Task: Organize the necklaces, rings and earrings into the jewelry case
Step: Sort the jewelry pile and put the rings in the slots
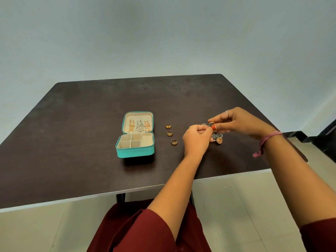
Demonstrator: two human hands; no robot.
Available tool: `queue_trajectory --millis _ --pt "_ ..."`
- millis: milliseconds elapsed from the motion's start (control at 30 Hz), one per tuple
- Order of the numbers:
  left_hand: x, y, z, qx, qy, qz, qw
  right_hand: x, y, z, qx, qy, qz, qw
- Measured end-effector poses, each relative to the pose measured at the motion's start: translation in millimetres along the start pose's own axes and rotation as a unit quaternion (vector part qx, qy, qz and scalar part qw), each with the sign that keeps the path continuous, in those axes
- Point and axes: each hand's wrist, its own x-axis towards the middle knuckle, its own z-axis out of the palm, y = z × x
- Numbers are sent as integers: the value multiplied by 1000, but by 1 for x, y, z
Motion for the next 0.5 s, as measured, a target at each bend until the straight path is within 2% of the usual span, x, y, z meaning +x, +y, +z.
queue_trajectory --millis 133,333,500 --pt "-1 -2 -1 -60 -3 -19 998 -3 3 -1 -4 -2 -2 1000" --pt "3 -1 -3 -62 -25 -3 998 -6 7 -4 15 2 -2 1000" --pt "3 2 -1 -107 -35 -28 993 -4 7 -5 32 7 3 999"
